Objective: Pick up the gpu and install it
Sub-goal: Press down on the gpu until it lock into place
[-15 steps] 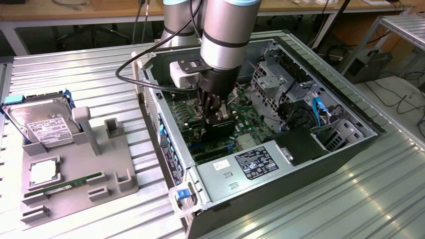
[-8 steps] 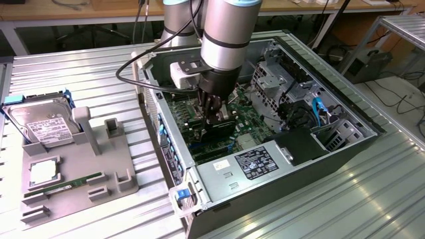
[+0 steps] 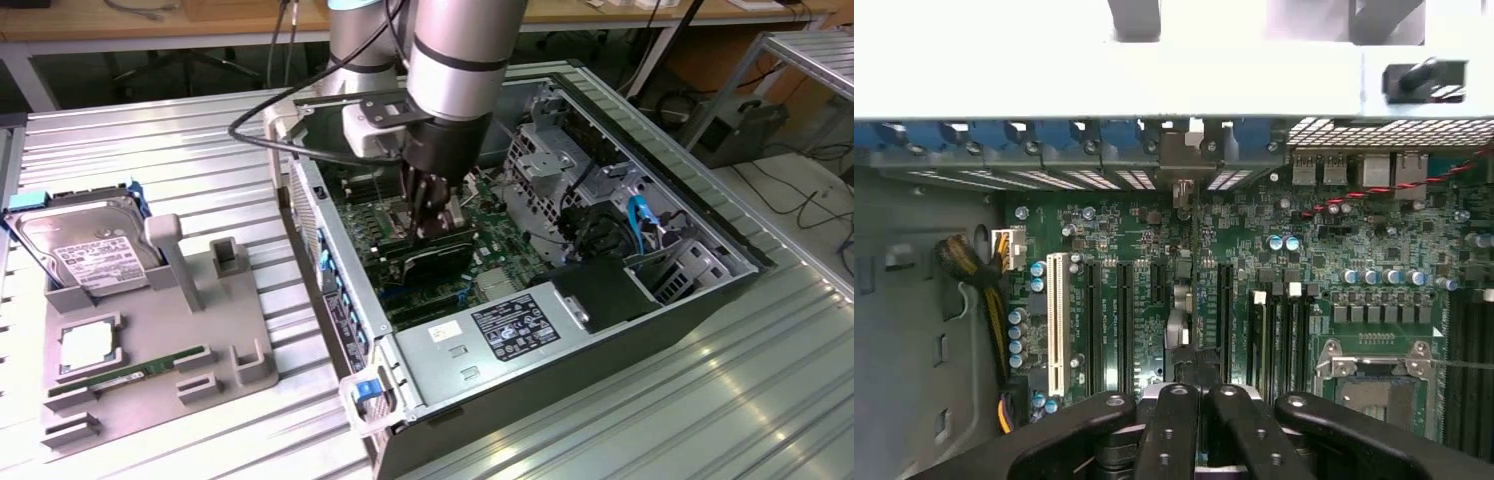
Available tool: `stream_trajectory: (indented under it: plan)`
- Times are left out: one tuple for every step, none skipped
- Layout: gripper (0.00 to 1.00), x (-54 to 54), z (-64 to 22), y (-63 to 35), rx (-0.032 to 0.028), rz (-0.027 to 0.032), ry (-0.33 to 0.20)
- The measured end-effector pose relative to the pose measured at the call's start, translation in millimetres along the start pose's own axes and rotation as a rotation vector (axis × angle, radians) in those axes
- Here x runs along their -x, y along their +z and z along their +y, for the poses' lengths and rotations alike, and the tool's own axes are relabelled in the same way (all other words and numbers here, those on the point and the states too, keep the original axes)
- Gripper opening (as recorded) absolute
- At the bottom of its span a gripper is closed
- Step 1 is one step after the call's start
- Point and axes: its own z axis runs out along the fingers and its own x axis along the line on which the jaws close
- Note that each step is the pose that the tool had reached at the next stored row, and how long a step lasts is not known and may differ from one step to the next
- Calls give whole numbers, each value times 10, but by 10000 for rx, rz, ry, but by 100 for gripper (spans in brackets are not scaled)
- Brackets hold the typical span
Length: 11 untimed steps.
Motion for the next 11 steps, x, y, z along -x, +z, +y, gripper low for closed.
stream_trajectory:
  plan:
    - [11, -1, 1, -35, 2, 3, 0]
    - [11, 0, 1, -37, 1, 1, 0]
    - [11, -1, 1, -37, 0, 0, 0]
    - [11, 0, 1, -37, 0, -2, 0]
    - [11, -1, 1, -38, 1, 0, 0]
    - [11, -1, 1, -38, 0, 0, 0]
    - [11, -1, 1, -39, 1, 1, 0]
    - [11, -1, 1, -40, 2, 2, 0]
    - [11, -1, 1, -40, 1, 1, -1]
    - [11, -1, 1, -41, 1, 1, 0]
    - [11, -1, 1, -41, 1, 1, 0]
